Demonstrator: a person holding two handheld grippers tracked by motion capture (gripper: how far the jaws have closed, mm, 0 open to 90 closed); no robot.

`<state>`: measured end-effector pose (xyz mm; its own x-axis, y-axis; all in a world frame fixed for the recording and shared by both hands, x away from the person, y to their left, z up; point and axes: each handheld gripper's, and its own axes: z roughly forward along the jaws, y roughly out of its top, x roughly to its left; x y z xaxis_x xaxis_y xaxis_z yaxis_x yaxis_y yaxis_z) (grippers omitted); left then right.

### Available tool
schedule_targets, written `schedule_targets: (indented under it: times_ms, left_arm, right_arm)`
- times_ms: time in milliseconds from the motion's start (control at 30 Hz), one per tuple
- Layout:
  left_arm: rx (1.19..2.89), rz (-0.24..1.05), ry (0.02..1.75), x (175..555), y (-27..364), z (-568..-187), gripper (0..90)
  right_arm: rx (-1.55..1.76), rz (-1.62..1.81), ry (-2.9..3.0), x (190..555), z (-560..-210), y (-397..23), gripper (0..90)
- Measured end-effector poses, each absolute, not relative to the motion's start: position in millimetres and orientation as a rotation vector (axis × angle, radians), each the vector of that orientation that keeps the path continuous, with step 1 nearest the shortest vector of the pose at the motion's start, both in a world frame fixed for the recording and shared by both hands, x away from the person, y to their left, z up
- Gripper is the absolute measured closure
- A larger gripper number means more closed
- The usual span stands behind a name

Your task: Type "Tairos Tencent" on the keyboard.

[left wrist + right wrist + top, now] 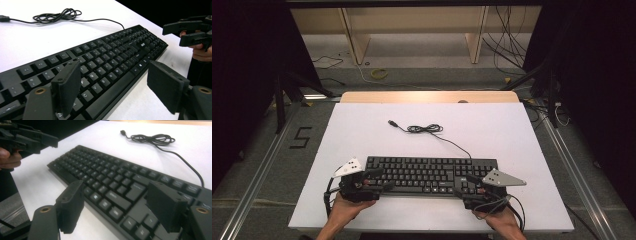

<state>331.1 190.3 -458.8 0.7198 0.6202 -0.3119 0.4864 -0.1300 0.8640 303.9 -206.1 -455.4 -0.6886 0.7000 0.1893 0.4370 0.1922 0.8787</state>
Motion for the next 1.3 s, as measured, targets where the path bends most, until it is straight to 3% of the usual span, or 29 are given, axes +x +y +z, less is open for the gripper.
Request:
schedule_targets:
  times_ms: [467,700,1000,1300]
  left_arm:
    - [1.804,0.214,1.019,334,206,-458,36.3]
    - [1.852,0.232,1.085,336,214,-460,52.8]
    - [1.925,0.253,1.118,337,217,-463,68.1]
    - [1.972,0.264,1.123,338,219,-466,87.2]
  right_arm:
    - [1.028,1.495,2.313,328,-446,-160,34.8]
    - [1.004,1.457,2.379,343,-446,-130,40.7]
    - [1.005,1.387,2.454,357,-450,-100,51.2]
    - [1.025,1.325,2.491,373,-456,-76,72.1]
